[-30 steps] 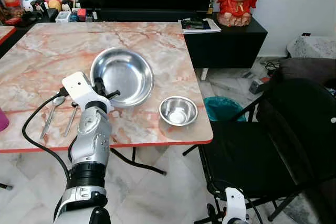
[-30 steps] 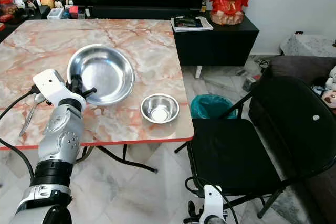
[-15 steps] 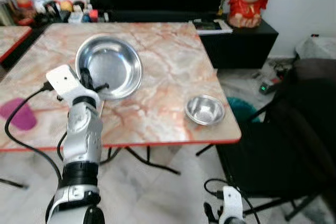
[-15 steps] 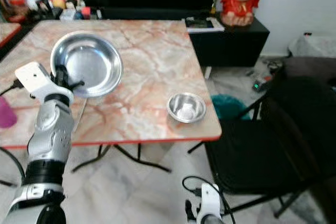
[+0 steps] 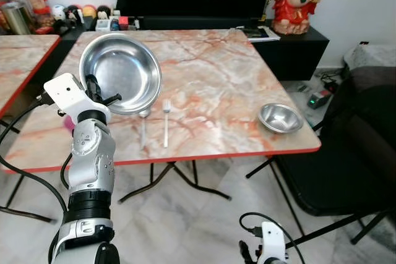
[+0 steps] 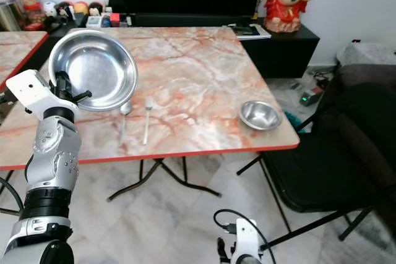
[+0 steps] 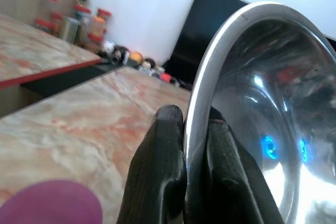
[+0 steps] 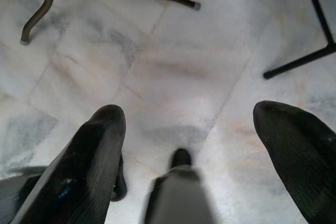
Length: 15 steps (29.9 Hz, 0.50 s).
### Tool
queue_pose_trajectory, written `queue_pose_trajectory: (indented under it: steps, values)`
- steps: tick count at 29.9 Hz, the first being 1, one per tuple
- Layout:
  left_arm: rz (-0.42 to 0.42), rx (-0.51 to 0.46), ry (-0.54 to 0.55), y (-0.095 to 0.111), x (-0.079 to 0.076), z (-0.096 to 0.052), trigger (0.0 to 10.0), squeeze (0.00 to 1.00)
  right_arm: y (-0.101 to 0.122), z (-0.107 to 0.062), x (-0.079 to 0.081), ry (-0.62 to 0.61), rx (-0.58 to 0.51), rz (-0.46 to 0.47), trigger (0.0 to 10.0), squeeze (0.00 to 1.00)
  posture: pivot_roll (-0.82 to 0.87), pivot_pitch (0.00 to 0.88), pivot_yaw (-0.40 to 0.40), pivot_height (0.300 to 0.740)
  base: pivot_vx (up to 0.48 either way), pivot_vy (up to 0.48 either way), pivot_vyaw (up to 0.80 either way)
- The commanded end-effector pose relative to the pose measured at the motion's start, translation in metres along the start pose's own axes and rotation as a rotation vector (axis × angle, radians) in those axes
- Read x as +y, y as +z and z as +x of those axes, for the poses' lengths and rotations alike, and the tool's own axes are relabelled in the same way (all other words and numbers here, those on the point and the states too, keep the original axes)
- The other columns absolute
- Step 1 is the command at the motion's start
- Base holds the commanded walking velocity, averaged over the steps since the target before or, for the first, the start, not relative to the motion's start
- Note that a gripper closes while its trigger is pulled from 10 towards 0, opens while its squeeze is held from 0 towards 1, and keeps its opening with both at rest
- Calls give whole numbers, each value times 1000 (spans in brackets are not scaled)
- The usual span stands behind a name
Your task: Setting the table
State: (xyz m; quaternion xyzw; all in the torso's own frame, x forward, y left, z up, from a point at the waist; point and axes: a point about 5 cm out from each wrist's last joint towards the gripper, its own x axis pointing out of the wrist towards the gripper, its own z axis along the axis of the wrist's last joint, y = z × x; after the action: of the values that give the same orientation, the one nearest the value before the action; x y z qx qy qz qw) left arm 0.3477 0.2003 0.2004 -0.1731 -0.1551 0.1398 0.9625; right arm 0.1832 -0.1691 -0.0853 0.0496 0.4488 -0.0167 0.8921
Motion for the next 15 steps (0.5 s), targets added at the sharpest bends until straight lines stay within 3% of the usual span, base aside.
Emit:
queue_pose_trajectory:
  steps: [1, 15]
  values:
    - [13, -44, -23, 9, -7, 2, 10000, 0, -1, 0, 0, 2, 4, 2, 10000, 0, 79, 0, -33, 740, 0, 480, 0]
    - [35, -53, 8, 13, 5, 2, 10000, 0, 0, 0, 1, 9, 5, -1, 10000, 0, 85, 0, -38, 740, 0, 480, 0]
